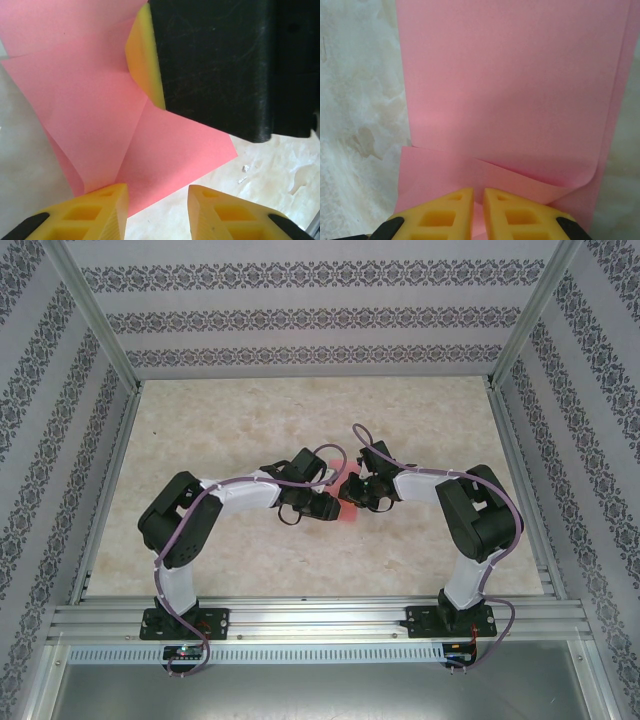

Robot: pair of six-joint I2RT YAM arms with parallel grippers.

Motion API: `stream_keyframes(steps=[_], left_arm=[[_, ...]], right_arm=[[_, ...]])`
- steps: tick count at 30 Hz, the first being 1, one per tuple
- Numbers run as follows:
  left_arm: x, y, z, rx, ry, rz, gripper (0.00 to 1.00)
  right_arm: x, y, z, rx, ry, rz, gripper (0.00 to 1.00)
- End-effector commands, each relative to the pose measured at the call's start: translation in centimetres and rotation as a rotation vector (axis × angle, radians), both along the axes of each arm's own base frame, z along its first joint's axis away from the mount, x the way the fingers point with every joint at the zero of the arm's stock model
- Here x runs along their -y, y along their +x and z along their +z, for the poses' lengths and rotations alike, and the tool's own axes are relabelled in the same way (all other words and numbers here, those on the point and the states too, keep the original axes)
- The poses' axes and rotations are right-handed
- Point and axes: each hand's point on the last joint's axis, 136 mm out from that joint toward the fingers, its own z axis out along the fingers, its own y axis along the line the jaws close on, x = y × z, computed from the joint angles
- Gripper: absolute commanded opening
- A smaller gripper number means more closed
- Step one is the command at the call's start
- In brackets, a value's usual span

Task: Fold a paper plane with a square sheet of paper (fold left side to right side)
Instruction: Fold the triangle a second time at the center of the table.

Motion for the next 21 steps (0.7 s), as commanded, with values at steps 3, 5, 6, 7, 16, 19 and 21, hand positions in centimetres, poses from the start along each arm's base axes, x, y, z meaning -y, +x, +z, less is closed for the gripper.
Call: stream_keyframes(steps=[3,5,6,7,16,19,21], left_arm=[[0.1,0.7,-1.1,-0.007,0.006,0.024,0.37],[-0.1,0.5,-1.4,-0.014,0.01,0.027,0.36],[-0.2,0.4,-1.5,-0.015,0.011,0.028,0.36],[-0.3,0.3,-1.6,-0.02,0.014,0.03,0.36],[-1.3,-0.4,-3.1,-0.043,0.049,0.052,0.35],[-1.7,-0.6,-3.5,-0.051,0.061,0.062,0.35],[-2.1,-0.6,-3.7,-0.058,0.067,0.076,0.33]], right_arm=[[2.5,-2.2,-3.6,-0.102,-0.125,-0.017,0.16],[2.6,-2.2,-3.6,-0.102,-0.125,-0.017,0.16],[2.6,-2.1,-3.6,-0.101,-0.125,-0.018,0.16],[2.6,-2.2,-3.7,-0.103,-0.126,-0.018,0.16],[2.7,-2.0,-3.3,-0.092,-0.126,-0.015,0.16],[2.9,-2.0,-3.3,-0.093,-0.132,-0.016,0.16],[3.2,-2.1,-3.4,-0.096,-0.14,-0.015,0.16]])
